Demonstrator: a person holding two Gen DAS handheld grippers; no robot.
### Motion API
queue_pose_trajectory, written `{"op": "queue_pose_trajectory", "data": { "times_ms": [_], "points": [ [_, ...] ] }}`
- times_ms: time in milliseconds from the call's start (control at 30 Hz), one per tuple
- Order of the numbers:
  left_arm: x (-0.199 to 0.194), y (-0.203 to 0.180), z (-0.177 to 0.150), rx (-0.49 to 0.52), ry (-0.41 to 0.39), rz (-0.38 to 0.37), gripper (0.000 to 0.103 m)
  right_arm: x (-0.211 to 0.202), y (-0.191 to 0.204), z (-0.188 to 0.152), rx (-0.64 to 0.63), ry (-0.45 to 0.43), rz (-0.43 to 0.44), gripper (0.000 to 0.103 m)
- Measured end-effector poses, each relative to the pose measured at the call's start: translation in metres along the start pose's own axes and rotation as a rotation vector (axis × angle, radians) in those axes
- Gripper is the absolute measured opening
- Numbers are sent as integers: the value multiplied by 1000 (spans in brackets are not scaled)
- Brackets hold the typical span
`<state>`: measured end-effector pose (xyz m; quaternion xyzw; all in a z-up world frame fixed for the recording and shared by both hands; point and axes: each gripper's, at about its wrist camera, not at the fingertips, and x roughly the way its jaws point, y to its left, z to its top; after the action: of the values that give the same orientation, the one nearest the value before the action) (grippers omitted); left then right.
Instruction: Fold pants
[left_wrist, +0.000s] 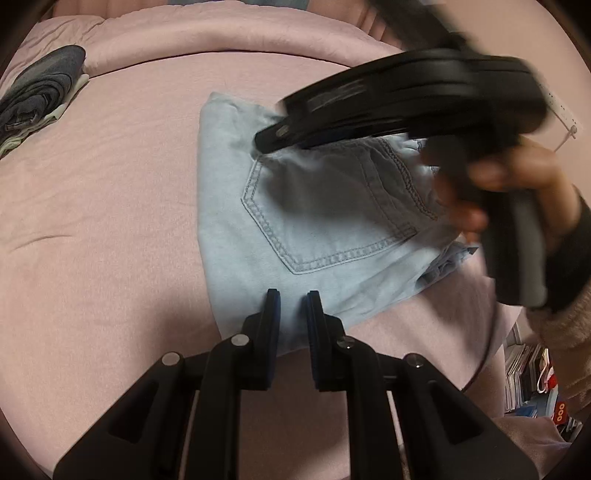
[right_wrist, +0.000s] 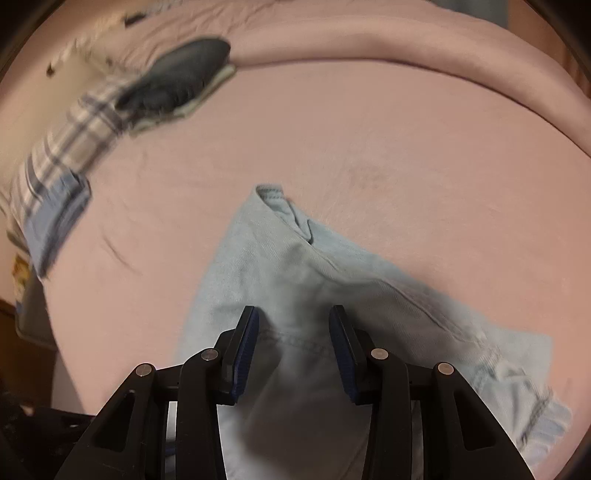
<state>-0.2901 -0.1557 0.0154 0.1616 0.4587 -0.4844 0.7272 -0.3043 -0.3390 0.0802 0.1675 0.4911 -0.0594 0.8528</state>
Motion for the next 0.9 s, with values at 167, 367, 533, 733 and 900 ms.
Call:
{"op": "queue_pose_trajectory", "data": {
  "times_ms": [167, 367, 533, 733, 900],
  "points": [
    [5, -4, 11, 4, 9, 12, 13, -60, -11, -34, -31, -115, -60, 41],
    [6, -11, 12, 9, 10, 24, 13, -101, -22, -78, -85, -172, -232, 41],
    [6, -18, 14, 11, 15, 32, 14, -83, -47, -106, -70, -67, -322, 41],
    [10, -23, 15, 23, 16, 53, 14, -78, -72, -114, 85, -66, -218, 43],
    [3, -19, 18, -16, 1, 21, 18, -102, -76, -103, 134, -146, -121, 44]
  ]
}}
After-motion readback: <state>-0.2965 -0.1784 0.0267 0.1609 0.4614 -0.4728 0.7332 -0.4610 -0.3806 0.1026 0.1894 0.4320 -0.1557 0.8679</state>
